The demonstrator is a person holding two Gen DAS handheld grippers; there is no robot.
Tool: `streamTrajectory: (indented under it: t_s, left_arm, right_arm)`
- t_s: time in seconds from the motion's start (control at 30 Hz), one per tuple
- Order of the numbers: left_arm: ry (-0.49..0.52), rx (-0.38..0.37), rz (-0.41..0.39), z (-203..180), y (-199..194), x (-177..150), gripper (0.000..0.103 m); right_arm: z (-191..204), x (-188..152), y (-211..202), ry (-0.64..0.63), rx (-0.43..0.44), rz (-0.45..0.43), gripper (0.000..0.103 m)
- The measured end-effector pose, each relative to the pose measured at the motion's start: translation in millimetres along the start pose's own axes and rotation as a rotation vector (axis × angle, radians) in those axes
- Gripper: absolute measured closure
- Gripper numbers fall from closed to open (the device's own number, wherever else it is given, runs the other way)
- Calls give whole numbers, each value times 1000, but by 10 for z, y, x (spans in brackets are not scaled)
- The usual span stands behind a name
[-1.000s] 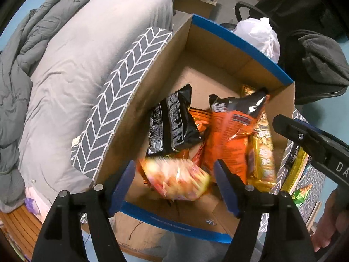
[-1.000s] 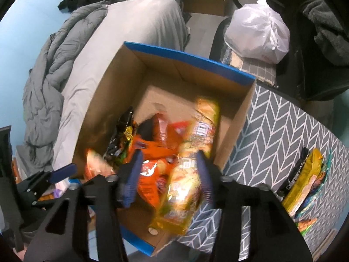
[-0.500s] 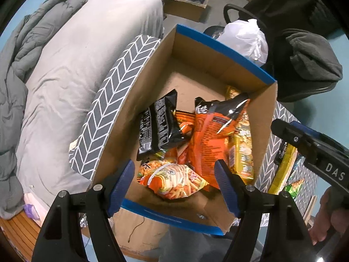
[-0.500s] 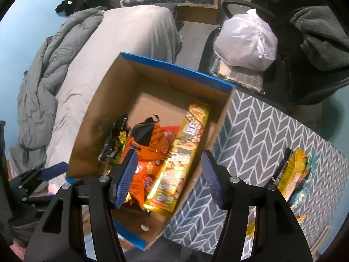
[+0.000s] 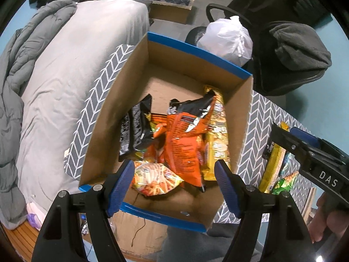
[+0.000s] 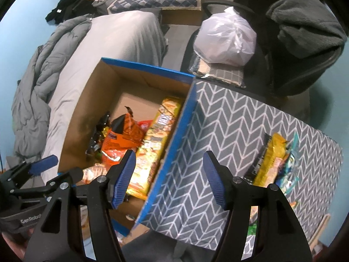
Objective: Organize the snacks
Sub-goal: 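Move both tools back over the remaining snacks on the table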
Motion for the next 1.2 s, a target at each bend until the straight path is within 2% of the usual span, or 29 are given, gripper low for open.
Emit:
streamTrajectory:
  t_s: [0.6,1.0,1.2]
  left_arm:
    - [155,-33,26,-908,74,-67,26]
    - [261,-78,115,-1578,382,-251,26]
    - [295,-64,151,-1774,573,-391,26]
  right_arm:
    - [-869,-388,-275,144,-54,-4,36]
    - [-1630,-850,-303,305,-88,32,36]
    - [-1987,-1119,-261,386,-110,52,33]
Point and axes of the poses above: each gripper's, at about its wrist camera, not at the fingertips, and y roughly the way its jaws point, z to its left, x to its top, the point moved 5 cm from there along y, roughly the way its jaws point, and after that the axes turned 1 degree about -x, right-handed, at the moved point
